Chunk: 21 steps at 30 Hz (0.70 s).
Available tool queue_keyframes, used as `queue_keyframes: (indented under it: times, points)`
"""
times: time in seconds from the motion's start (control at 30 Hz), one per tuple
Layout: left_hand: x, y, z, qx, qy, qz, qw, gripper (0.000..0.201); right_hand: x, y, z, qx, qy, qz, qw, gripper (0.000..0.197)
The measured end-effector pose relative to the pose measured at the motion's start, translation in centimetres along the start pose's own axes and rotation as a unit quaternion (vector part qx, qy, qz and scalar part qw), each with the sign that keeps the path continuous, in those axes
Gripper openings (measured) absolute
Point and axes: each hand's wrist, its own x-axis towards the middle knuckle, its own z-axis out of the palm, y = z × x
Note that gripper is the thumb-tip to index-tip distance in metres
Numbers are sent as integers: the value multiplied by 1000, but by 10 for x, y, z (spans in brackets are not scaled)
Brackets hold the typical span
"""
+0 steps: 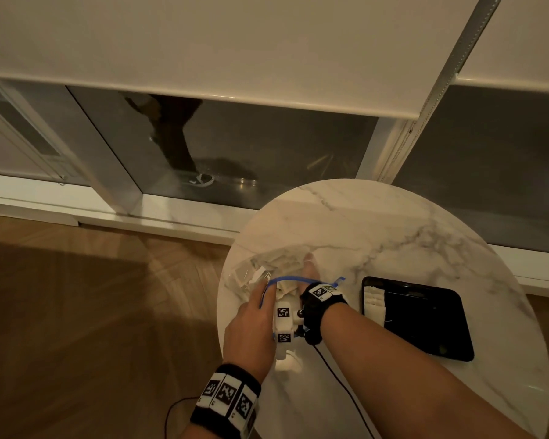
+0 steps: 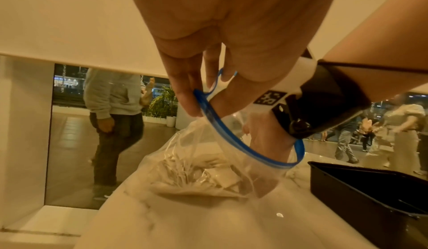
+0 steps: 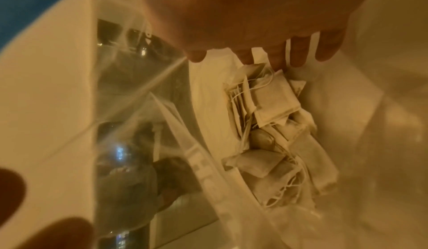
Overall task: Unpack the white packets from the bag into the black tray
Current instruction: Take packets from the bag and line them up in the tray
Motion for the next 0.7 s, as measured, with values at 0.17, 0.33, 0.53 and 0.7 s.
queue_keyframes:
  times: [0.17,0.33,0.53,0.7]
  points:
    - [-1,1,3,5,-32,-9,999,92,-6,17,-7,-214,-23,38,976,60]
    - [0,3,9,9,-29,14,999,92,2,22,-10,-254,-22,8,967,61]
    - [-1,6,13,-8,-47,10,999,91,11,25,-6,-295,-38,12,955,65]
    - [2,5,8,-10,-38,9,999,86,16,22,-5,-314,-39,5,949,63]
